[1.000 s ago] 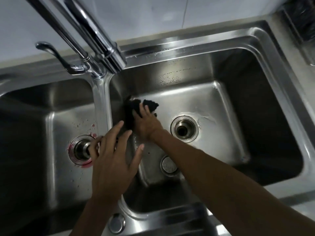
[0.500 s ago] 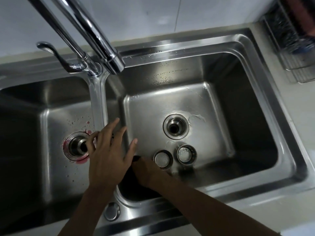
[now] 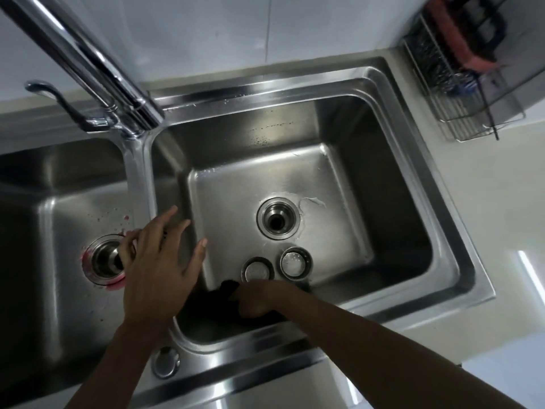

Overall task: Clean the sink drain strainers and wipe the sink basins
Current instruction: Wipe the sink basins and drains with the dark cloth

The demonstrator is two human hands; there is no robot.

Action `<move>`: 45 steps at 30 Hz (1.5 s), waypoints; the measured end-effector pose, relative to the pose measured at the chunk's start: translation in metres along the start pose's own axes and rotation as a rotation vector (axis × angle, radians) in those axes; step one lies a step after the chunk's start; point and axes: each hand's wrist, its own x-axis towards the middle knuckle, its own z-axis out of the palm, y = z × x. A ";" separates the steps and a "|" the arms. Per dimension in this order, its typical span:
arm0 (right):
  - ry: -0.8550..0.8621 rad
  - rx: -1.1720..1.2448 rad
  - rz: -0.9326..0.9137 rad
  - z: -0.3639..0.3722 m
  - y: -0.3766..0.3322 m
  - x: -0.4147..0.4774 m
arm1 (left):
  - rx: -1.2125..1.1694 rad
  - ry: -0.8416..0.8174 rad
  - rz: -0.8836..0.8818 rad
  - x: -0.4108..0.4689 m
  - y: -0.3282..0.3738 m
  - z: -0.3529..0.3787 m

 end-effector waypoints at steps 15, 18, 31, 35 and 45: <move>-0.120 -0.065 0.333 -0.015 0.107 -0.085 | 0.016 0.057 0.024 -0.001 -0.006 0.010; -0.141 -0.097 0.452 -0.022 0.138 -0.112 | 0.025 0.075 0.033 -0.002 -0.003 0.007; 0.674 0.021 0.489 -0.042 0.208 -0.076 | -0.009 0.049 -0.001 -0.001 0.000 0.005; 0.827 -0.008 0.441 -0.108 0.194 -0.024 | 0.050 0.046 -0.003 0.000 0.001 0.003; 0.715 -0.477 -0.020 -0.102 0.060 0.098 | 0.056 0.043 0.003 0.003 0.009 -0.004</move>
